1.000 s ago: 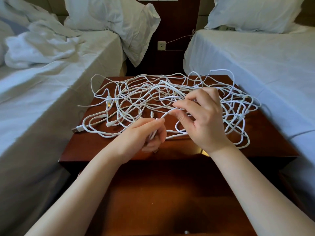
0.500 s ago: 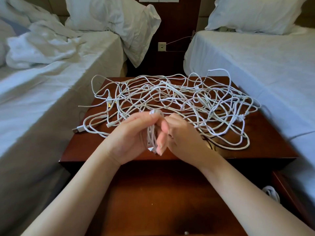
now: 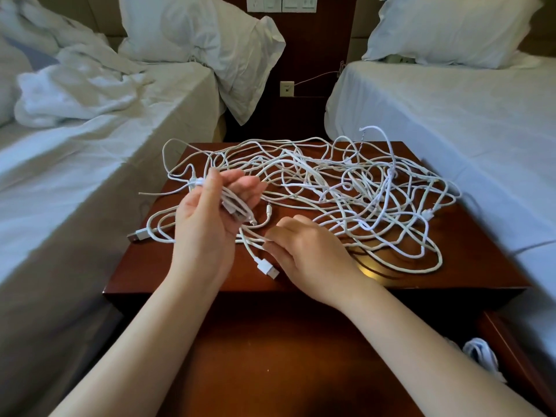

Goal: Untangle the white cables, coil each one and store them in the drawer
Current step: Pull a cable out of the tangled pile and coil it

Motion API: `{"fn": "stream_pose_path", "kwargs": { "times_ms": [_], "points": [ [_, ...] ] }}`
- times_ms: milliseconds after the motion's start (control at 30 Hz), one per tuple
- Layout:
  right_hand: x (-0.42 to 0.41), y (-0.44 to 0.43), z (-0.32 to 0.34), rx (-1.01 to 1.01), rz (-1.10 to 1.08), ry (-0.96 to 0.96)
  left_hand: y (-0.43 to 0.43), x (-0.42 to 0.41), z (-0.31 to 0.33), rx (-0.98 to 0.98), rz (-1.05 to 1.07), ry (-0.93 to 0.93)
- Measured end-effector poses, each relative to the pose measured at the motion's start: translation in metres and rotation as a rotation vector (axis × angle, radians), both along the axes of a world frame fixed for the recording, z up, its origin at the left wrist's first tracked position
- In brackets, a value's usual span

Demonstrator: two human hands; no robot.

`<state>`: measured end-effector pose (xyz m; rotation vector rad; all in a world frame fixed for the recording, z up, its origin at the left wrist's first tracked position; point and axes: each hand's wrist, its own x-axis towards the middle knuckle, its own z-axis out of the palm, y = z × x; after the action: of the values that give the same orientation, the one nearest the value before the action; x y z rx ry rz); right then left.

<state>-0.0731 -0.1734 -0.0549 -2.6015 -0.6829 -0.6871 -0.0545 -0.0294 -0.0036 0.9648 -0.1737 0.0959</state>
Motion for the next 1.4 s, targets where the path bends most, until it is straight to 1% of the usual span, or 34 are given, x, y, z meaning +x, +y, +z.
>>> {"fn": "stream_pose_path", "kwargs": {
  "times_ms": [67, 133, 200, 300, 367, 433, 500, 567, 667, 733, 867, 967, 1100, 1167, 1267, 1400],
  "points": [
    [0.002, -0.006, -0.001, 0.030, 0.003, -0.016, 0.003, 0.003, -0.004, 0.094, 0.146, -0.018],
    [0.003, -0.011, -0.001, 0.075, 0.002, -0.024, 0.005, 0.005, -0.011, 0.312, 0.296, -0.069],
    [0.003, -0.013, 0.001, 0.079, 0.010, -0.038, 0.004, 0.007, -0.018, 0.557, 0.420, -0.143],
    [0.002, -0.011, 0.004, 0.063, 0.001, -0.095, 0.001, 0.006, -0.023, 0.887, 0.609, -0.308],
    [0.003, -0.015, 0.008, 0.084, -0.046, -0.146, 0.005, 0.008, -0.026, 1.027, 0.698, -0.426],
    [0.005, -0.025, 0.014, 0.132, -0.119, -0.211, 0.013, 0.013, -0.027, 1.145, 0.729, -0.448],
    [0.009, -0.036, 0.018, 0.182, -0.155, -0.276, 0.022, 0.019, -0.028, 1.256, 0.731, -0.405],
    [0.012, -0.043, 0.019, 0.218, -0.154, -0.307, 0.024, 0.020, -0.027, 1.334, 0.713, -0.378],
    [0.014, -0.043, 0.017, 0.263, -0.126, -0.314, 0.019, 0.017, -0.025, 1.437, 0.634, -0.335],
    [0.014, -0.042, 0.016, 0.299, -0.115, -0.313, 0.019, 0.018, -0.028, 1.442, 0.559, -0.341],
    [0.015, -0.043, 0.016, 0.355, -0.130, -0.302, 0.018, 0.019, -0.032, 1.351, 0.327, -0.288],
    [0.015, -0.043, 0.017, 0.440, -0.157, -0.282, 0.011, 0.012, -0.027, 1.261, 0.089, -0.222],
    [0.012, -0.044, 0.020, 0.577, -0.170, -0.275, 0.004, 0.001, -0.016, 1.069, -0.247, -0.117],
    [0.012, -0.044, 0.021, 0.617, -0.185, -0.262, 0.002, -0.006, -0.010, 1.019, -0.395, -0.090],
    [0.013, -0.043, 0.020, 0.629, -0.209, -0.235, 0.002, -0.010, -0.007, 0.975, -0.617, -0.085],
    [0.013, -0.042, 0.019, 0.581, -0.206, -0.202, 0.003, -0.013, -0.006, 0.800, -0.803, -0.095]
  ]
}}
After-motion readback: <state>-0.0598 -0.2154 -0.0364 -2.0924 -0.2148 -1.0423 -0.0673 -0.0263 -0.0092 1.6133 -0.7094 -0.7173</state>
